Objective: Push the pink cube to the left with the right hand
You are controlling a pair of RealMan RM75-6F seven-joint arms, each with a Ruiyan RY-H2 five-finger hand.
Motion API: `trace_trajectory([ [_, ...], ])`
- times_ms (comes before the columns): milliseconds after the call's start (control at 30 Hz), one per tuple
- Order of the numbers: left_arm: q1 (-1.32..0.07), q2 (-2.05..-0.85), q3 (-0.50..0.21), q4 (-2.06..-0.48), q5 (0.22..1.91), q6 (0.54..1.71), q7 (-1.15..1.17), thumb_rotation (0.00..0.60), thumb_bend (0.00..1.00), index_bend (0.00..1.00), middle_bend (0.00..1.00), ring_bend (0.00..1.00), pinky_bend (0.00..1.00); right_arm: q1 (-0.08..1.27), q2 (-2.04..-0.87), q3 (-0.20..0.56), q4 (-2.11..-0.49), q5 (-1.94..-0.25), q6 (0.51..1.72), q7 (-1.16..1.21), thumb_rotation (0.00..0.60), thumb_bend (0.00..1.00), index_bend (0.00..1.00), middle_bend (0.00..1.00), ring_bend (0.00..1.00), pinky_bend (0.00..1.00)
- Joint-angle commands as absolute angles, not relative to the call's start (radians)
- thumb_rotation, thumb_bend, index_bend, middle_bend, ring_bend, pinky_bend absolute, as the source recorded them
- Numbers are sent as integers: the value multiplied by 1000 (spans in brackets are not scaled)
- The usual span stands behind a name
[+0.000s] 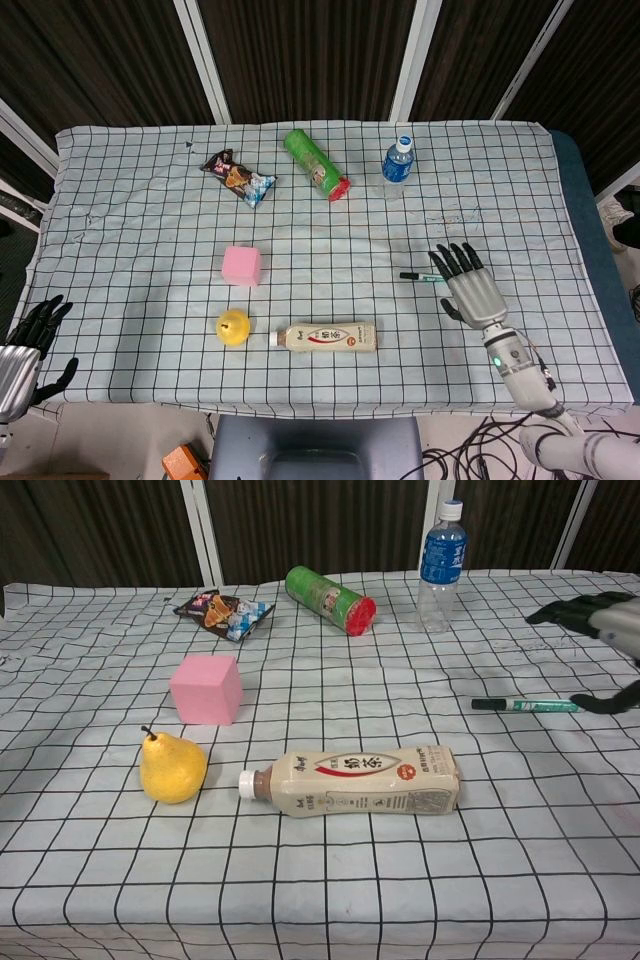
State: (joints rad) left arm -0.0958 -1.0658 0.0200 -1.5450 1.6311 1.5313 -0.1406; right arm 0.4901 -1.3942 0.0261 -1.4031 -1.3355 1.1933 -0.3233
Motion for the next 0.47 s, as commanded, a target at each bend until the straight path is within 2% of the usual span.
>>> trace_trajectory([
  [33,-98,-1069,20,-1547,1624,1521,-129,600,406,0,0,0,203,241,-1215,-80,-1698,-1345,1497,-470,600,443,3,5,0,2],
  [100,-100,-1071,20,-1551,1620,1514,-116,600,407,0,0,0,203,158,-1233,-112,-1672,-1427,1626,-424,600,432,0,0,0,0],
  [167,-100,-1074,20,-1554,1619,1511,-105,600,407,0,0,0,203,110,-1260,-126,-1607,-1474,1688,-340,600,422,0,0,0,0],
  [267,-101,-1078,18,-1561,1615,1507,-86,600,407,0,0,0,203,94,-1255,-133,-1548,-1487,1668,-256,600,414,0,0,0,0],
  [333,-100,-1081,17,-1565,1613,1509,-74,600,407,0,0,0,203,94,-1247,-109,-1546,-1487,1667,-201,600,413,0,0,0,0],
  [467,-95,-1085,17,-1570,1609,1512,-55,600,407,0,0,0,203,88,-1253,-91,-1532,-1483,1648,-213,600,412,0,0,0,0],
])
